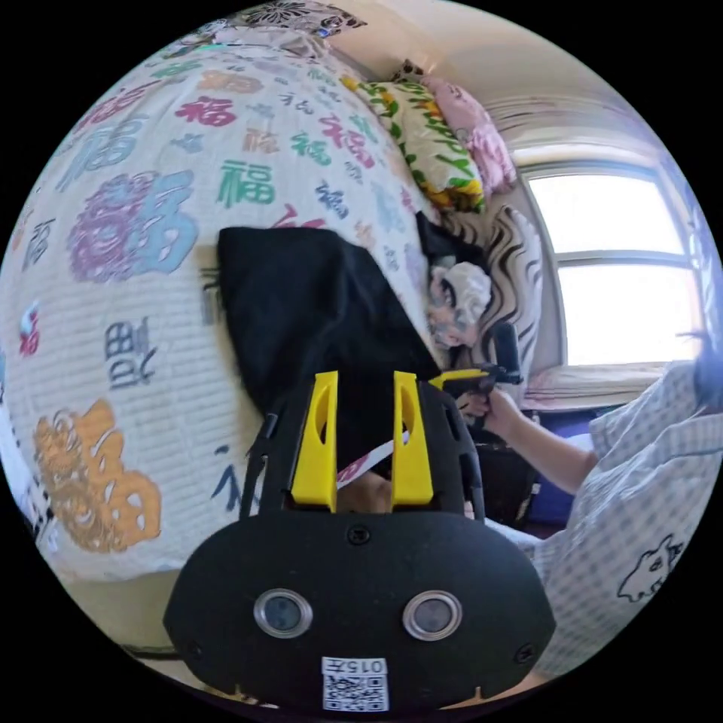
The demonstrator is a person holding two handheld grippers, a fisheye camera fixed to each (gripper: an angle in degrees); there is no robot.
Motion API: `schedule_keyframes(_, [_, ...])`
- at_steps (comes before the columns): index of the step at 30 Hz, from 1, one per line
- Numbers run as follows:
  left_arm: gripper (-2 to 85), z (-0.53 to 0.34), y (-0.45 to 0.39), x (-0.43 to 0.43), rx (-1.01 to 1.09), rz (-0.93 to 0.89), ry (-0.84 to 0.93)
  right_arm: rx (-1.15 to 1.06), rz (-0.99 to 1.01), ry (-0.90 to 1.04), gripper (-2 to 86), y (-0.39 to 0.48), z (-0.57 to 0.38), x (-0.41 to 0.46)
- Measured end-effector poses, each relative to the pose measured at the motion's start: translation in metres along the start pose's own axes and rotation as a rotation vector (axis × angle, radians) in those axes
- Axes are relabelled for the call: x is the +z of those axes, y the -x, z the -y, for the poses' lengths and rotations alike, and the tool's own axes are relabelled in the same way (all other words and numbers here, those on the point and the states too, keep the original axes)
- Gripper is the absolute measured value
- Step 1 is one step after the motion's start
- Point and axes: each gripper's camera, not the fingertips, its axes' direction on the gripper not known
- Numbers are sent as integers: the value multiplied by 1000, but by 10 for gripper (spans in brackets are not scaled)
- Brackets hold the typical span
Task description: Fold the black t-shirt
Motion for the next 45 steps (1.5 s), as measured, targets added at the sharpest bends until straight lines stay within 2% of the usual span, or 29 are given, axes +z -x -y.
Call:
schedule_keyframes(3, [116, 44, 5, 25, 59, -113, 40, -266, -92, 92, -1, 73, 9, 6])
schedule_keyframes(7, [122, 85, 5, 71, 233, -131, 252, -393, -120, 120, -2, 123, 11, 23])
schedule_keyframes(9, [100, 90, 14, 100, 248, -78, 410, -415, -129, 114, -1, 140, 7, 25])
schedule_keyframes(10, [66, 89, 22, 115, 281, 12, 492, -412, -128, 110, -1, 143, 6, 24])
schedule_keyframes(11, [20, 85, 33, 127, 317, 95, 541, -405, -119, 105, -1, 147, 2, 20])
schedule_keyframes(13, [8, 80, 53, 130, 346, 106, 565, -375, -90, 102, 0, 147, -5, 11])
schedule_keyframes(15, [2, 78, 79, 110, 287, 100, 471, -328, -23, 71, 3, 142, -16, -12])
schedule_keyframes(19, [-5, 48, 165, 18, 15, 90, 159, -218, 26, 13, 11, 121, -33, -54])
schedule_keyframes(22, [-7, -3, 218, -43, -168, 187, 19, -59, 11, -89, 23, 93, -45, -95])
schedule_keyframes(25, [-5, -51, 262, -73, -302, 276, 5, 82, -30, -183, 55, 66, -54, -131])
schedule_keyframes(27, [-1, -67, 282, -78, -325, 180, -27, 188, -98, -202, 86, 46, -56, -148])
schedule_keyframes(29, [19, -68, 301, -65, -329, 50, -52, 257, -80, -178, 109, 31, -53, -151])
schedule_keyframes(32, [95, -52, 327, -24, -363, -63, -15, 343, -34, -112, 142, 14, -44, -145])
schedule_keyframes(35, [100, -43, 354, 17, -391, -46, 53, 405, -30, -106, 160, 9, -35, -145])
schedule_keyframes(37, [84, -41, 372, 33, -420, -142, 43, 442, -5, -107, 140, 7, -32, -149])
schedule_keyframes(39, [46, -39, 382, 40, -430, -223, 31, 470, -58, -73, 54, 8, -31, -158])
schedule_keyframes(40, [12, -36, 384, 38, -418, -248, 17, 447, -21, -68, 38, 9, -31, -159])
schedule_keyframes(42, [0, -27, 377, 28, -349, -271, 14, 365, 239, -82, 10, 10, -28, -164])
schedule_keyframes(45, [-6, -9, 352, -4, -214, -222, 19, 334, 316, -204, 1, 21, -27, -189])
